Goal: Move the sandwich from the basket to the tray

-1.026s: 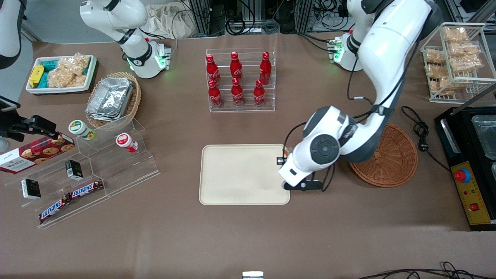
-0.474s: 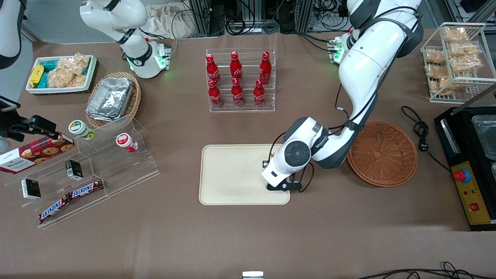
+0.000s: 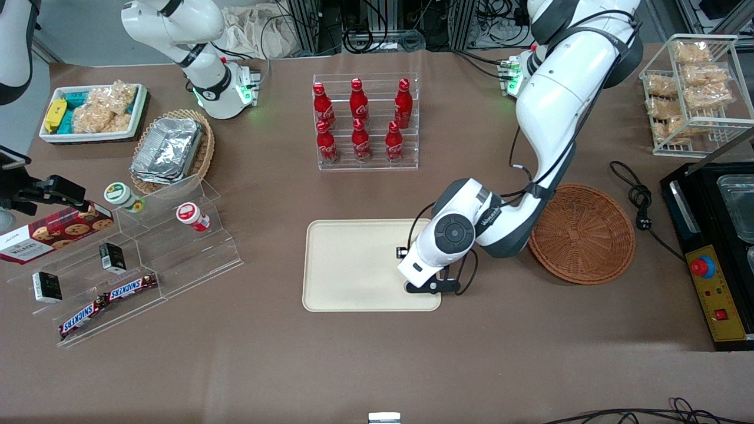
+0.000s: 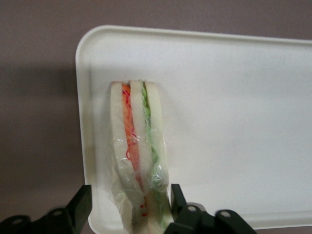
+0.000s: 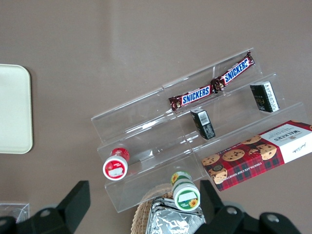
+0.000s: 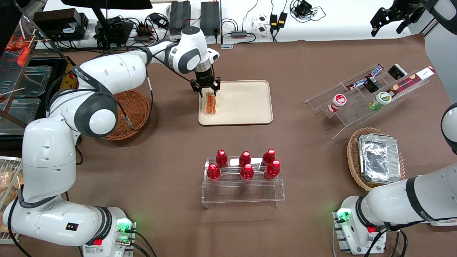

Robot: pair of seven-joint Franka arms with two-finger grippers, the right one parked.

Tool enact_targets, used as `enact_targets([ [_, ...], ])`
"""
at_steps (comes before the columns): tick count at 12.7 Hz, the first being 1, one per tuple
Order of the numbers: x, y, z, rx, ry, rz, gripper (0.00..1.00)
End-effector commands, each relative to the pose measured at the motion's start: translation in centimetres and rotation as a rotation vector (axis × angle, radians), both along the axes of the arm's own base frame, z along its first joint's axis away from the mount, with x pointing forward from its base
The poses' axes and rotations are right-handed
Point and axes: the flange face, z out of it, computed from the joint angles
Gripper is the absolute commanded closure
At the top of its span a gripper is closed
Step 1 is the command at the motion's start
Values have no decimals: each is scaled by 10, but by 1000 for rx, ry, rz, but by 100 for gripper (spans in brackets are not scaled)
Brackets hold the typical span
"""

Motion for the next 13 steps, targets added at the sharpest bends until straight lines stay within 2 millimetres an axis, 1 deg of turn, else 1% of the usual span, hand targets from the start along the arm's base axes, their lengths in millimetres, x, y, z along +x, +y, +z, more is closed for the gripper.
enact_targets([
  [1, 4, 22, 59, 66, -12, 20, 1],
  [2, 4, 38, 79, 96, 7, 30, 1],
  [4, -8, 60, 116, 166, 22, 57, 3],
  [5, -13, 81, 128, 214, -1, 105, 6],
  [6, -25, 98, 145, 231, -25, 121, 8],
  [7, -32, 127, 158, 237, -47, 154, 9],
  [8, -45, 146, 171, 235, -85, 178, 9],
  [9, -60, 158, 179, 228, -109, 196, 8],
  [10, -72, 174, 183, 229, -125, 221, 8],
  [11, -81, 185, 185, 236, -142, 234, 4],
  [12, -85, 195, 190, 246, -146, 238, 2],
  [13, -82, 211, 195, 250, -142, 185, 2],
])
